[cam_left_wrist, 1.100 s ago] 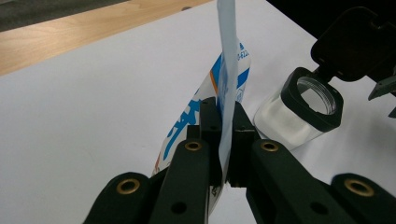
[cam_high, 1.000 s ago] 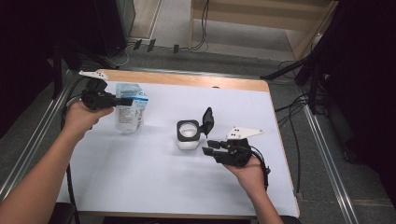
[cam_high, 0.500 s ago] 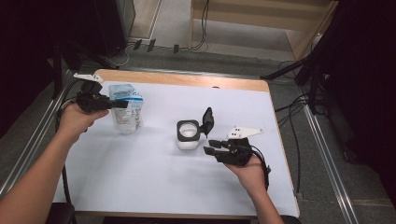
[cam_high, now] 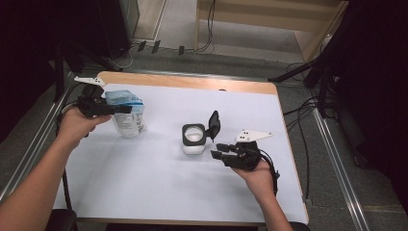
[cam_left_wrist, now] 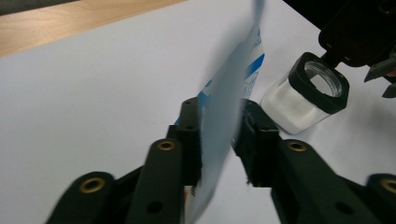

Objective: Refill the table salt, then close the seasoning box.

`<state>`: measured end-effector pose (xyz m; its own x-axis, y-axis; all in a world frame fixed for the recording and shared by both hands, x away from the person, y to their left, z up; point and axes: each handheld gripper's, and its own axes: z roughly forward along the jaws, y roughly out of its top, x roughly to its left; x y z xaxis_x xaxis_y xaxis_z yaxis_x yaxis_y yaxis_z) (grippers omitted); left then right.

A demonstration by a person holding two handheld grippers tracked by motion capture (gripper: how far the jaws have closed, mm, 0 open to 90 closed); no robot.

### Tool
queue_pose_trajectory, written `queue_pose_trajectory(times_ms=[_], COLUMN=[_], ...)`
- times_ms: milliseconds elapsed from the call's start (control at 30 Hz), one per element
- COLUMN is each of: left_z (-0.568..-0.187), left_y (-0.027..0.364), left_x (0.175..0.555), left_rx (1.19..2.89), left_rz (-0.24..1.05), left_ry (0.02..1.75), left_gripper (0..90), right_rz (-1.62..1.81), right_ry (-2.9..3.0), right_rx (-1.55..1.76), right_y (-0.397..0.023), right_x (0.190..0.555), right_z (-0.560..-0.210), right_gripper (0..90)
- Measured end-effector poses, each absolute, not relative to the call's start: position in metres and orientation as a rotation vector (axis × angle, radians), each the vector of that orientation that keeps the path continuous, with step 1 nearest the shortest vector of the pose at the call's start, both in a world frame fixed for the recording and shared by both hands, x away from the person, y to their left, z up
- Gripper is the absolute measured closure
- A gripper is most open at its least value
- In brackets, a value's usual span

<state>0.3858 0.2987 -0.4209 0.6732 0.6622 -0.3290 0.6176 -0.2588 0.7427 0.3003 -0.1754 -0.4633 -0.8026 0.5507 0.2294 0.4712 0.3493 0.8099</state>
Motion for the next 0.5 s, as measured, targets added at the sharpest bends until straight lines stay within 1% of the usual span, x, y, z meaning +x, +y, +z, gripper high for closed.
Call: queue_pose_trajectory(times_ms=[67, 200, 367, 500], left_z=[-0.4209, -0.4202, -0.4181, -0.4174], left_y=[0.2986, 0.2967, 0.2976, 0.3008], left_x=[0.3855, 0.3844, 0.3815, 0.3786], left_rx=[1.963, 1.979, 1.984, 1.973], left_rz=[0.064, 0.070, 0.079, 0.088], left_ry=[1.004, 1.011, 1.013, 1.018], left_gripper=[63.0, 54.8, 48.2, 45.6], right_rz=[1.461, 1.461, 1.464, 1.463], right_ry=[2.509, 2.508, 2.499, 2.492], right_rx=[0.958, 0.959, 0.968, 0.975], right_y=[-0.1758, -0.1766, -0.1787, -0.1804], right_x=[0.3004, 0.3010, 0.3015, 0.3030], right_z=[-0.4633, -0.4635, -0.4628, -0.4621], right_gripper=[62.6, 62.6, 62.6, 62.6])
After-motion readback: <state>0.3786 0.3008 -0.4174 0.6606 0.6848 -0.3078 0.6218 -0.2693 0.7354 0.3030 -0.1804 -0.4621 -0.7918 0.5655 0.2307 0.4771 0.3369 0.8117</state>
